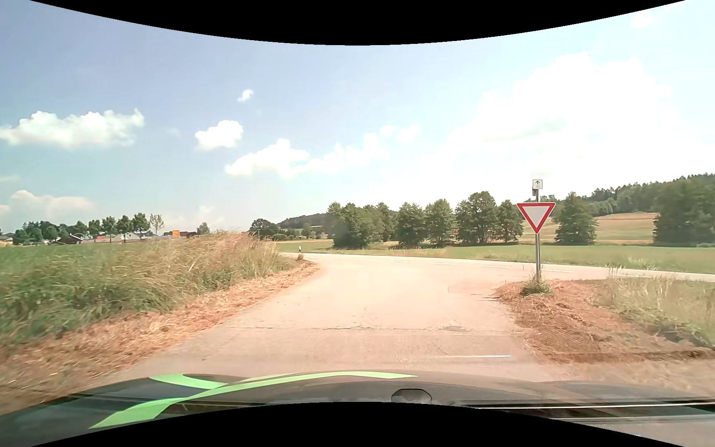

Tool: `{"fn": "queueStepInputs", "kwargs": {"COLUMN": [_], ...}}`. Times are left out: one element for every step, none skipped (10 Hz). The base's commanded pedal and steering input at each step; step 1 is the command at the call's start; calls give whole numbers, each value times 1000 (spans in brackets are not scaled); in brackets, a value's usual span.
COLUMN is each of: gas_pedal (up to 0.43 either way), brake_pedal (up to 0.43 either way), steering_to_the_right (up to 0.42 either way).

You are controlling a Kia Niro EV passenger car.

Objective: Follow the waypoints while adhering to traffic rules and regulations

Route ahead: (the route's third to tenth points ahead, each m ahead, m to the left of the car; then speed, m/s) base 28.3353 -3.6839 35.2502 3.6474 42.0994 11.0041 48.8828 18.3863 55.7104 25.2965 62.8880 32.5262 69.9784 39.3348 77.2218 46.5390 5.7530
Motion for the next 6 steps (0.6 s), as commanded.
{"fn": "queueStepInputs", "kwargs": {"gas_pedal": [0, 0, 0, 0, 0, 0], "brake_pedal": [43, 37, 30, 30, 30, 30], "steering_to_the_right": [76, 79, 84, 90, 96, 101]}}
